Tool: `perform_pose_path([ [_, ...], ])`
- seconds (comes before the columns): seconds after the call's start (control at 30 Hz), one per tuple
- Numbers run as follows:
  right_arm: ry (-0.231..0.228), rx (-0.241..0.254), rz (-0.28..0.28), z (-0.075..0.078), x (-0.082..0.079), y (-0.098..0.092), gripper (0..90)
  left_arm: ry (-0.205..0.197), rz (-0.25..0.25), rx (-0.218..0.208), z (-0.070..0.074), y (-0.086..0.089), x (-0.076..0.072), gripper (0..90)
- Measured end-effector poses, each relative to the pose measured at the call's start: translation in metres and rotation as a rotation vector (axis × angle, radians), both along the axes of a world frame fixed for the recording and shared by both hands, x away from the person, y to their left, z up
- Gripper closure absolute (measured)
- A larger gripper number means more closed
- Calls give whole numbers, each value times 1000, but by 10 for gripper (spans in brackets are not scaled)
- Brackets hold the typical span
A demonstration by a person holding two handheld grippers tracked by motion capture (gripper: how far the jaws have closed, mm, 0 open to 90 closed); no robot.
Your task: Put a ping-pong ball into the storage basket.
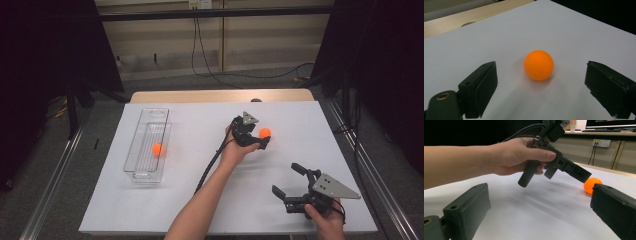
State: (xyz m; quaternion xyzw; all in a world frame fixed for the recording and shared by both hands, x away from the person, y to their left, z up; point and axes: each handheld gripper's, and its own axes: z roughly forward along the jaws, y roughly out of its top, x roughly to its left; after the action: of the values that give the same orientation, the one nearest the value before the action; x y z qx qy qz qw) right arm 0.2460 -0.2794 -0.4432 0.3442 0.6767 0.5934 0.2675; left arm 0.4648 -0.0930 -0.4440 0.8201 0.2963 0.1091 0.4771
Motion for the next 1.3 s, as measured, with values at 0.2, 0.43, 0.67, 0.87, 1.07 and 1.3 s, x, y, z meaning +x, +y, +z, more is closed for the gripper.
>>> perform_pose_path([
  [0.2,0,1,-1,0,0,0,20,3,2,0,-2,-7,1,127],
  [0.43,-2,4,0,0,0,-1,21,9,-5,13,-6,-14,4,154],
  [0.67,-2,6,1,0,1,0,20,17,4,12,-9,-17,9,190],
  [0.87,-1,9,1,0,0,-1,20,17,4,28,-10,-20,12,213],
  [1.07,-2,10,1,0,0,-1,20,15,-2,57,-13,-23,13,255],
  [1.3,0,12,1,0,0,-1,20,31,-13,71,-18,-27,16,312],
])
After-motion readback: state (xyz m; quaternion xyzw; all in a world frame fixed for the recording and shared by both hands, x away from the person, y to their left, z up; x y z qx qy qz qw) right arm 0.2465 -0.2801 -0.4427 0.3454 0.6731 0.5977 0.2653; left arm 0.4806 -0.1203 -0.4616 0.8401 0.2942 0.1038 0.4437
